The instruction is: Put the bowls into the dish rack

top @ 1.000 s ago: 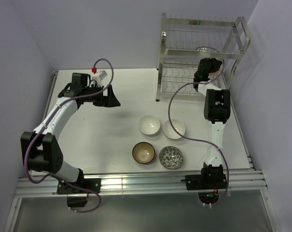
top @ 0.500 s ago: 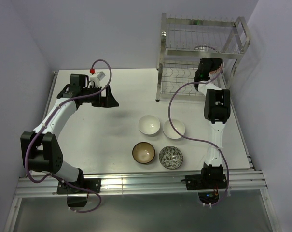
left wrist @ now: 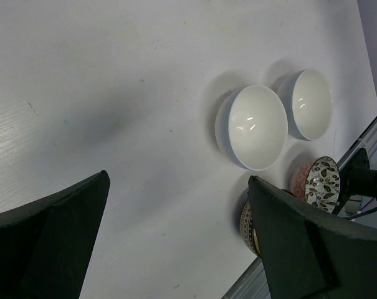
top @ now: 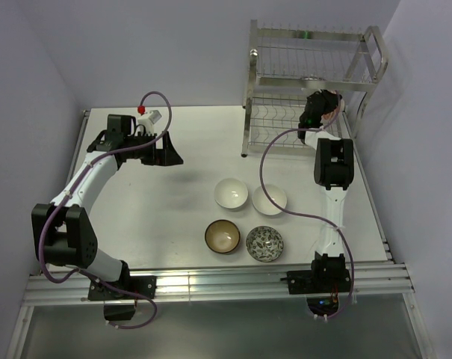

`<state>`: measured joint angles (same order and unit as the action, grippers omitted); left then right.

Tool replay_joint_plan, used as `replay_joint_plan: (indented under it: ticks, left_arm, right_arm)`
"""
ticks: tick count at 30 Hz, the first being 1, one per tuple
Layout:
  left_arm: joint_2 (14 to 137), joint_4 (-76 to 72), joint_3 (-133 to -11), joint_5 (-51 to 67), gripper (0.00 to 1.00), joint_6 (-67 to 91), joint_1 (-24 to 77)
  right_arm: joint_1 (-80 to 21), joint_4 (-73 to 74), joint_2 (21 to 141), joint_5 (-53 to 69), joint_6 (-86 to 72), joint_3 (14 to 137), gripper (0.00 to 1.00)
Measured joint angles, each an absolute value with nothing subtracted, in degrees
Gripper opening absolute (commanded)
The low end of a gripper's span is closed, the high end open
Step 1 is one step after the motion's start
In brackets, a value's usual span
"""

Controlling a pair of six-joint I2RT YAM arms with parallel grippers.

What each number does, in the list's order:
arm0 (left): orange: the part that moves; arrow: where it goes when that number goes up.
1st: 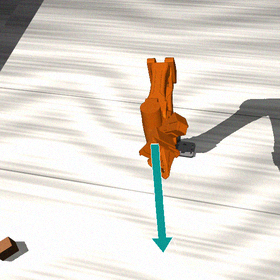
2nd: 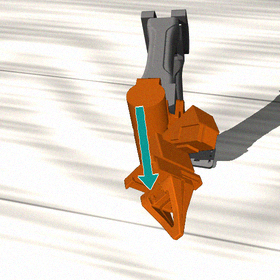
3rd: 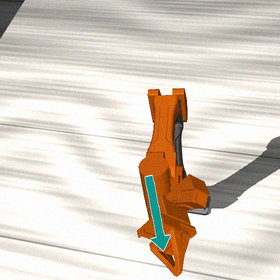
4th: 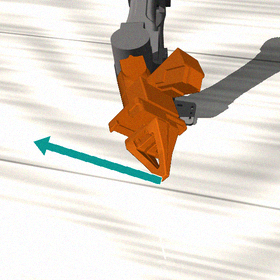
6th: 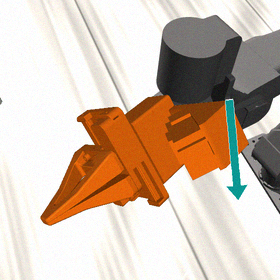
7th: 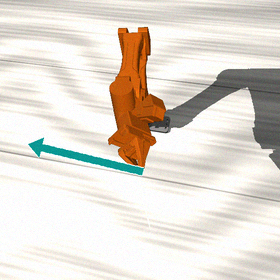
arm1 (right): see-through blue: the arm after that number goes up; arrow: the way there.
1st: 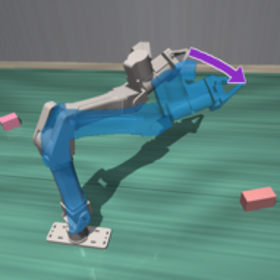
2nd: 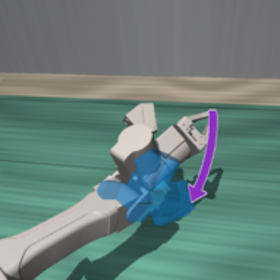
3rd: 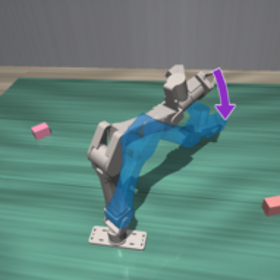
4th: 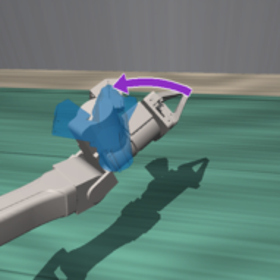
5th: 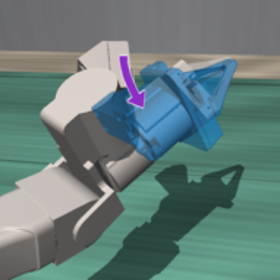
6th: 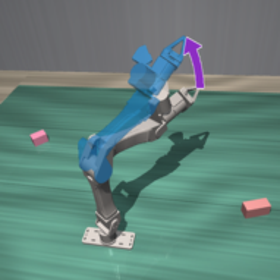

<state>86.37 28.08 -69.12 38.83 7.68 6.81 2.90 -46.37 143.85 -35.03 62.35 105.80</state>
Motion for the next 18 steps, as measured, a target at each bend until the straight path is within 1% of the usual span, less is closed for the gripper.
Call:
replay_joint_plan:
  ticks: [18]
  left_arm:
    - [86.48,28.08,-69.12,39.42,0.99,7.64,6.07]
  right_arm:
    - [2.37,-47.42,143.72,-35.16,63.31,104.47,0.00]
